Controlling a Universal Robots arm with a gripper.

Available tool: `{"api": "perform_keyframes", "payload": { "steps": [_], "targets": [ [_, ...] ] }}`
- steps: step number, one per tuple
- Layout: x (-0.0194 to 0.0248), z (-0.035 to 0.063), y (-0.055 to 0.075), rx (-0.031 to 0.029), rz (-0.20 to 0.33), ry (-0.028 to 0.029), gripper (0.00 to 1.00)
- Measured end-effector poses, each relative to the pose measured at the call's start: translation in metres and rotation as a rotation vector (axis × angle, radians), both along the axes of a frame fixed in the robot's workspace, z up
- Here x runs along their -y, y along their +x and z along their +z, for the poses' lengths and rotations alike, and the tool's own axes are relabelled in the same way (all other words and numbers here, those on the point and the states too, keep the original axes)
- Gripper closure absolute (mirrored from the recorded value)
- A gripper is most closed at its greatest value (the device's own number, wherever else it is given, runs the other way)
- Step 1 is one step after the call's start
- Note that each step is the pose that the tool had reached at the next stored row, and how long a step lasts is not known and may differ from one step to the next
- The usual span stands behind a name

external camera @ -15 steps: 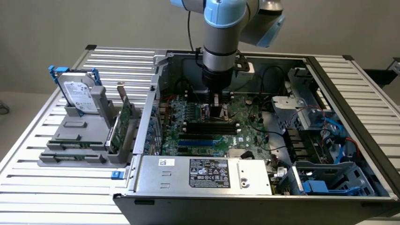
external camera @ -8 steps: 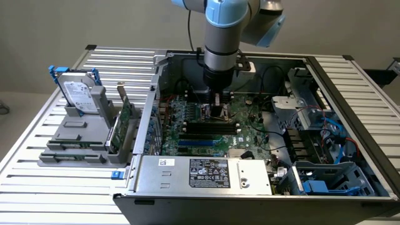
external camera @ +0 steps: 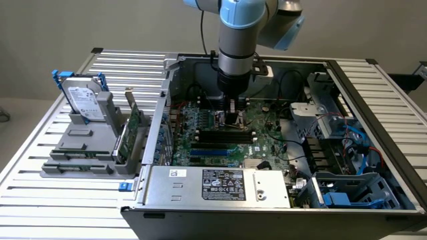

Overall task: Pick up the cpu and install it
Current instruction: 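Place the cpu into insertion slot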

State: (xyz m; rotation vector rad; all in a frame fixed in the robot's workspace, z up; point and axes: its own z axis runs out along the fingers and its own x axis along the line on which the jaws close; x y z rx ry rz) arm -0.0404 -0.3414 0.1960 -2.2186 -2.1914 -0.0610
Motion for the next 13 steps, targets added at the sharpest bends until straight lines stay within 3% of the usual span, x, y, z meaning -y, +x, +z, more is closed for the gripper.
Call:
{"api": "perform_keyframes", "payload": {
  "steps": [9,13],
  "targets": [
    [-0.0001,0.0056,0.0001,-0.0006,0.000,0.0002,0.46],
    [0.0000,0.0057,0.0001,-0.0074,0.000,-0.0017,0.46]
  ]
}}
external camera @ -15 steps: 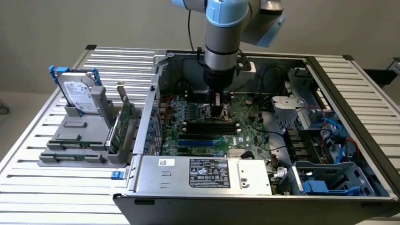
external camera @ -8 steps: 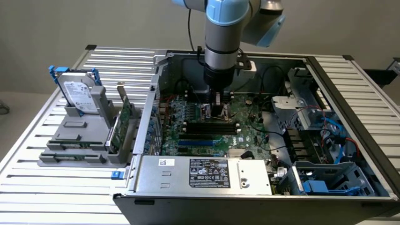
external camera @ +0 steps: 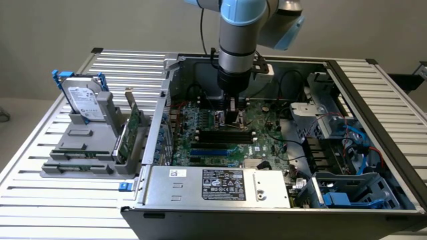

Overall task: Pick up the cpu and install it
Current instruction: 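Place the cpu into insertion slot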

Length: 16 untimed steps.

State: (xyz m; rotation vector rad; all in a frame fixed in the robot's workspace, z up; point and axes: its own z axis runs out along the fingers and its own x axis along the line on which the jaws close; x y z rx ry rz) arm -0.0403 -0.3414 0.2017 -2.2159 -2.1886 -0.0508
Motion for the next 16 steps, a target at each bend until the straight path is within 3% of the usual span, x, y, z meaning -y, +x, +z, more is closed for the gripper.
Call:
{"api": "perform_keyframes", "payload": {
  "steps": [6,16],
  "targets": [
    [0.0000,-0.0002,0.0000,-0.0098,0.000,-0.0043,0.46],
    [0.0000,-0.0018,0.0001,-0.0129,0.000,-0.0119,0.46]
  ]
}}
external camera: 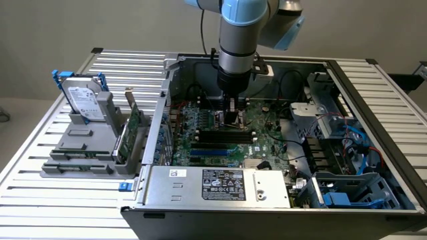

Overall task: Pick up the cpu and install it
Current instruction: 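Place the cpu into insertion slot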

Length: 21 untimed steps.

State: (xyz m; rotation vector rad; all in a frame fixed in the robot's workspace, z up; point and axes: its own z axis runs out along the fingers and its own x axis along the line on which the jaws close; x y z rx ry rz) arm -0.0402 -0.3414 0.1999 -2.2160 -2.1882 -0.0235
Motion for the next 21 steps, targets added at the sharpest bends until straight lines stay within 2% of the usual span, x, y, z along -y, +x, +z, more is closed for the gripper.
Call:
{"api": "perform_keyframes", "payload": {
  "steps": [17,21],
  "targets": [
    [-0.0007,-0.0023,0.0010,-0.0017,0.003,-0.0113,0.46],
    [-0.0010,-0.0027,0.0010,-0.0018,0.006,-0.0119,0.46]
  ]
}}
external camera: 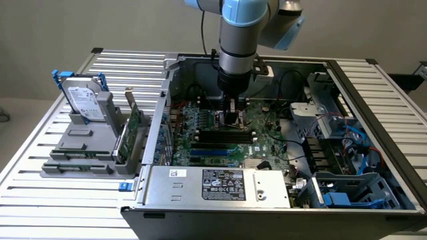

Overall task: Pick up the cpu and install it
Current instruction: 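Place the cpu into insertion slot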

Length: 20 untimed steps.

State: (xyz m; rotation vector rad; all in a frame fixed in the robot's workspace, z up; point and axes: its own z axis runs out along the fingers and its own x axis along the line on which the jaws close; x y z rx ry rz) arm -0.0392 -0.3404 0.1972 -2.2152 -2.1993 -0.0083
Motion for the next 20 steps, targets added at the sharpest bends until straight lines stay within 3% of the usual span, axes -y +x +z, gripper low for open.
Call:
{"api": "perform_keyframes", "payload": {
  "steps": [11,13,14,20],
  "targets": [
    [-0.0006,-0.0009,0.0002,-0.0010,0.010,-0.0003,0.46],
    [-0.0005,-0.0010,0.0003,-0.0016,0.011,-0.0005,0.44],
    [-0.0006,-0.0010,0.0003,-0.0018,0.012,-0.0008,0.38],
    [-0.0008,-0.0012,0.0003,-0.0023,0.014,-0.0013,0.38]
  ]
}}
